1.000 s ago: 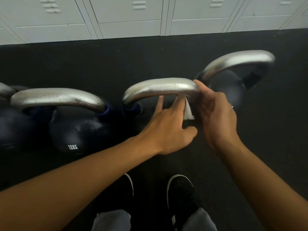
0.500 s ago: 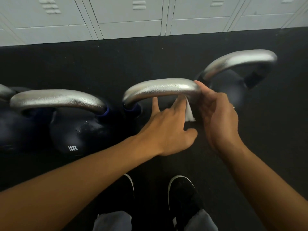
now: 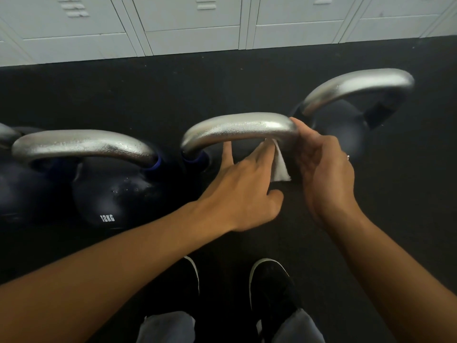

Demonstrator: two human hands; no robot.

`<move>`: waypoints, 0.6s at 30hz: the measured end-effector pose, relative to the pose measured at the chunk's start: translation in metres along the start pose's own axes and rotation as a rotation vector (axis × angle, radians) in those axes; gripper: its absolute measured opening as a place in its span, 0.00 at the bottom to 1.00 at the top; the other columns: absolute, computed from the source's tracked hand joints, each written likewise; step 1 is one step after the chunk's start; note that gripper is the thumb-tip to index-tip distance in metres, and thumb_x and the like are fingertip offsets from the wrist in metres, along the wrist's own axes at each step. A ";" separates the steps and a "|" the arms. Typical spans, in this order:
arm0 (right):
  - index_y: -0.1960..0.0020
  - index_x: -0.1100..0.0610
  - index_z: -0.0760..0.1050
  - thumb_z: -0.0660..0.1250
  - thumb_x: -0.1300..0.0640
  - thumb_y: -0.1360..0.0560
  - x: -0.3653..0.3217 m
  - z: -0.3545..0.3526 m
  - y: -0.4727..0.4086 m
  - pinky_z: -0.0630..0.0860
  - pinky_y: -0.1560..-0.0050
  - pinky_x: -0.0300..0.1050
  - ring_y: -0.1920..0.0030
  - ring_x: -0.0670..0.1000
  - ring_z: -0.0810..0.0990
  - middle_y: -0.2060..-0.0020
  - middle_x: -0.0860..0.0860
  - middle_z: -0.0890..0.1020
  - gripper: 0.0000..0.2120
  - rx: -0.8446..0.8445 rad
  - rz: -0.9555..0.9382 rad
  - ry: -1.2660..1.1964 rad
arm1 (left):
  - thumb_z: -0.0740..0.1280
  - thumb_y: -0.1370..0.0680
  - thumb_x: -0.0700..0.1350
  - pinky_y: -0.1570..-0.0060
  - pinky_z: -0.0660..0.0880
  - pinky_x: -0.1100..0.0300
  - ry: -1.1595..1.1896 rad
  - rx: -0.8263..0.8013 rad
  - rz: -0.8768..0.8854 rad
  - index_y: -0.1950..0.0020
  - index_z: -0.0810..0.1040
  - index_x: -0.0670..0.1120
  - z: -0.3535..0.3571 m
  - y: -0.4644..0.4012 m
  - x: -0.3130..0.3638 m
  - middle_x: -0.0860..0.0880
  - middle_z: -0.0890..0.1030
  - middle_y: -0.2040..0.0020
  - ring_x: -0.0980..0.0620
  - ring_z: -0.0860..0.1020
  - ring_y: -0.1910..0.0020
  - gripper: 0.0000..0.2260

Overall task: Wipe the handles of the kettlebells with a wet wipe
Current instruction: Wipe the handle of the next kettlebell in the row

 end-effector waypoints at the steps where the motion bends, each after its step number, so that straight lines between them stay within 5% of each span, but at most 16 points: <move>1: 0.29 0.55 0.79 0.47 0.59 0.15 -0.001 0.000 0.000 0.70 0.24 0.48 0.32 0.43 0.79 0.35 0.47 0.84 0.25 0.002 -0.002 0.006 | 0.66 0.23 0.48 0.21 0.43 0.35 0.011 -0.008 -0.007 0.26 0.61 0.45 -0.001 -0.003 -0.001 0.57 0.70 0.48 0.51 0.76 0.37 0.28; 4: 0.30 0.56 0.79 0.47 0.60 0.15 -0.003 0.002 0.002 0.71 0.25 0.47 0.33 0.43 0.80 0.36 0.46 0.85 0.25 0.007 -0.006 0.004 | 0.65 0.21 0.49 0.23 0.53 0.38 0.039 -0.009 -0.041 0.43 0.63 0.51 -0.008 -0.014 -0.004 0.59 0.67 0.59 0.53 0.72 0.52 0.12; 7: 0.31 0.55 0.80 0.46 0.60 0.15 -0.005 0.004 0.003 0.72 0.25 0.46 0.33 0.43 0.80 0.38 0.45 0.85 0.25 -0.006 -0.008 0.002 | 0.65 0.20 0.47 0.24 0.55 0.42 0.136 -0.024 -0.070 0.46 0.64 0.52 -0.011 -0.019 -0.006 0.57 0.71 0.59 0.56 0.70 0.55 0.09; 15: 0.29 0.56 0.79 0.47 0.60 0.14 -0.004 0.000 0.003 0.71 0.24 0.49 0.32 0.45 0.80 0.36 0.48 0.84 0.24 0.003 0.003 0.008 | 0.66 0.23 0.43 0.19 0.40 0.42 0.270 0.059 -0.063 0.35 0.66 0.49 -0.003 0.001 0.001 0.58 0.73 0.63 0.57 0.74 0.55 0.18; 18: 0.29 0.56 0.78 0.47 0.59 0.14 -0.002 -0.001 0.003 0.70 0.24 0.49 0.31 0.45 0.79 0.35 0.48 0.84 0.25 -0.003 0.003 0.003 | 0.65 0.23 0.45 0.20 0.38 0.40 0.107 -0.004 -0.016 0.20 0.56 0.44 0.001 0.001 0.004 0.60 0.71 0.60 0.54 0.79 0.43 0.33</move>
Point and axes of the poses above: each hand's wrist, its own y-axis away from the middle knuckle, its own z-axis out of the palm, x = y × z, the point moved 7 cm from there along -y, towards the middle knuckle
